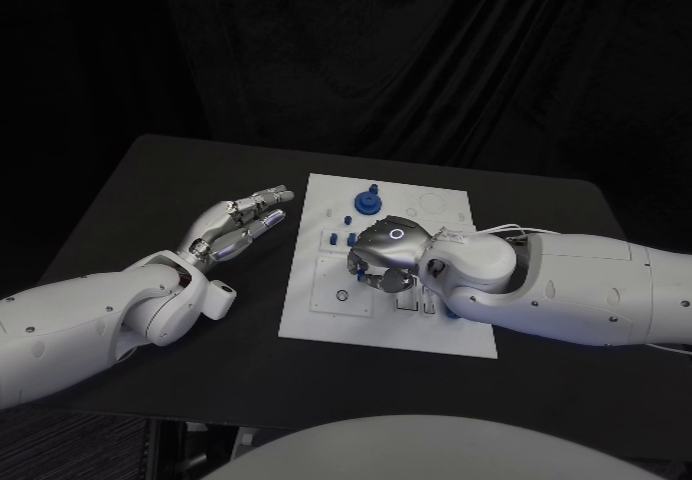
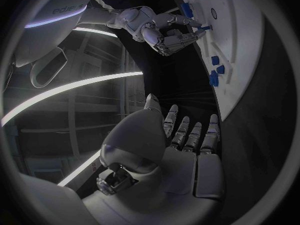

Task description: Assemble the parts on the task board

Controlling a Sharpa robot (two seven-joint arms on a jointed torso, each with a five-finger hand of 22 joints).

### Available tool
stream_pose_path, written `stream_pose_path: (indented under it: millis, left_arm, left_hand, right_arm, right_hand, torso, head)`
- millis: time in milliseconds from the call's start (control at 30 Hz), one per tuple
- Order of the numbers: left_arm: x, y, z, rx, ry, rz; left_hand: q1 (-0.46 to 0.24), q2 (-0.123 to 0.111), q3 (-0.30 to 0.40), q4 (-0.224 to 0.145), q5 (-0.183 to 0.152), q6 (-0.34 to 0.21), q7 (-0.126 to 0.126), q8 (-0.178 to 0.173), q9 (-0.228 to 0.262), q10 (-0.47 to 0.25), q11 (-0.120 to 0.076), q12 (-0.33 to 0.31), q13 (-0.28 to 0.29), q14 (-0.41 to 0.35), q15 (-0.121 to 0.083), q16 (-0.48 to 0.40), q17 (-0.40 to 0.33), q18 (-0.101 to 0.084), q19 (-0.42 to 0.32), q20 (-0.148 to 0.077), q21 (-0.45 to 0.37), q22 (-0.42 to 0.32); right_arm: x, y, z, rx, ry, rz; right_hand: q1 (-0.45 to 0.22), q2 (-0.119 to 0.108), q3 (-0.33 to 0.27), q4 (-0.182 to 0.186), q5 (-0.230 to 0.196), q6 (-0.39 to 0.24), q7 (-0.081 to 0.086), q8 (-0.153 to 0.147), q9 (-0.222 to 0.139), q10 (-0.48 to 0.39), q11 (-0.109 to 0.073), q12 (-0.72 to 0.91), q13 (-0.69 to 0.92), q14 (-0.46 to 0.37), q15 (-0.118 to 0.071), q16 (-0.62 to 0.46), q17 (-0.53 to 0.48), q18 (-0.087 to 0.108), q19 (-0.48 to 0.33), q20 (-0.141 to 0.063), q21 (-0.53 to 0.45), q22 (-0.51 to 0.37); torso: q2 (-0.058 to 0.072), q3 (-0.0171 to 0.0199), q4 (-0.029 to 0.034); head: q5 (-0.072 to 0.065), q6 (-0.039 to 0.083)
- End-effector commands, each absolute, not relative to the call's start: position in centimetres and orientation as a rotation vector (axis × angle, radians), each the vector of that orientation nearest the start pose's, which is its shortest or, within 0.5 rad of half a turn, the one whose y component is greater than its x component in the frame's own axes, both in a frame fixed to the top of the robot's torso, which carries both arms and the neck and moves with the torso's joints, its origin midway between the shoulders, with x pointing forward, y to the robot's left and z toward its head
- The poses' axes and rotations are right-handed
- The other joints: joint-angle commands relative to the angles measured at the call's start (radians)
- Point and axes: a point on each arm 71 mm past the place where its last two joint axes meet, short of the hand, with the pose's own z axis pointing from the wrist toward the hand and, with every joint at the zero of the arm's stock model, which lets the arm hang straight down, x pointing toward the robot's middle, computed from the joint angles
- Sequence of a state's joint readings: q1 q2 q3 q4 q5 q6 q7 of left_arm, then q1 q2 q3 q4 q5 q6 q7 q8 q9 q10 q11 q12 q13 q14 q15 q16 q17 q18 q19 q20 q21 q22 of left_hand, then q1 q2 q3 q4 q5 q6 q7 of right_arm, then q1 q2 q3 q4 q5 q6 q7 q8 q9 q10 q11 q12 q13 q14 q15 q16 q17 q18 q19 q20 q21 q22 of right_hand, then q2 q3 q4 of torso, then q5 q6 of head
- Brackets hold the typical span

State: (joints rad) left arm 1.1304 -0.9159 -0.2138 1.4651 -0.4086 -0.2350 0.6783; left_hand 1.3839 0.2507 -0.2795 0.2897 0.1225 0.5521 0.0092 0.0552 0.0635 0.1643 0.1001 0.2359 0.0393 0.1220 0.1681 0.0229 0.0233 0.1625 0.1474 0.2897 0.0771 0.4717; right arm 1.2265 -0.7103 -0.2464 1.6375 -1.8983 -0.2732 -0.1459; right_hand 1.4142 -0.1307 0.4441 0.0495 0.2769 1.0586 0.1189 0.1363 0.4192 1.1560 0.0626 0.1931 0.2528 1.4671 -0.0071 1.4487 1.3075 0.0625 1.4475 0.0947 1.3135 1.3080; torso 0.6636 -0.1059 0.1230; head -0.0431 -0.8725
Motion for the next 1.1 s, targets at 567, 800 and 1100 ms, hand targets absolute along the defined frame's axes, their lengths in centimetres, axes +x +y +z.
stream_pose_path:
  millis: [567,800,1100]
  left_arm:
    - [44.26,24.59,-24.24,-0.514,1.425,-1.611]
    - [44.27,24.61,-24.27,-0.515,1.426,-1.611]
    - [44.26,24.61,-24.31,-0.516,1.428,-1.611]
  left_hand:
    - [0.003,0.008,-0.001,0.001,-0.001,-0.004,0.002,-0.003,0.0,-0.002,0.006,0.002,0.001,-0.002,0.009,0.003,0.001,0.014,0.008,0.003,0.004,-0.001]
    - [0.004,0.01,-0.001,0.0,-0.001,-0.004,0.002,-0.003,0.0,-0.003,0.006,0.002,0.001,-0.002,0.01,0.003,0.001,0.014,0.009,0.003,0.005,0.0]
    - [0.004,0.01,-0.001,0.0,-0.001,-0.004,0.002,-0.003,0.0,-0.003,0.006,0.002,0.001,-0.002,0.01,0.003,0.001,0.014,0.009,0.003,0.005,0.0]
  right_arm:
    - [42.15,-10.23,-24.03,-0.784,1.607,0.592]
    - [42.06,-10.24,-24.08,-0.785,1.609,0.593]
    - [41.99,-10.38,-24.11,-0.785,1.615,0.589]
  right_hand:
    - [-0.002,-0.006,0.0,-0.006,0.006,0.005,0.001,-0.005,0.001,0.008,-0.003,-0.006,-0.002,0.038,-0.006,0.001,0.034,-0.005,0.007,0.0,-0.001,0.187]
    - [-0.002,-0.006,0.0,-0.007,0.006,0.005,0.001,-0.005,0.0,0.008,-0.003,-0.007,-0.003,0.037,-0.006,0.0,0.032,-0.005,0.006,0.0,-0.001,0.187]
    - [0.0,-0.007,0.001,-0.008,0.006,0.005,0.001,-0.006,0.0,0.008,-0.002,-0.008,-0.004,0.036,-0.006,-0.001,0.029,-0.004,0.006,-0.001,-0.003,0.186]
  torso:
    - [0.001,-0.0008,0.0005]
    - [0.0,-0.0007,0.0006]
    - [0.0,-0.0005,0.0002]
  head:
    - [0.001,0.0]
    - [0.001,0.0]
    - [0.004,0.0]
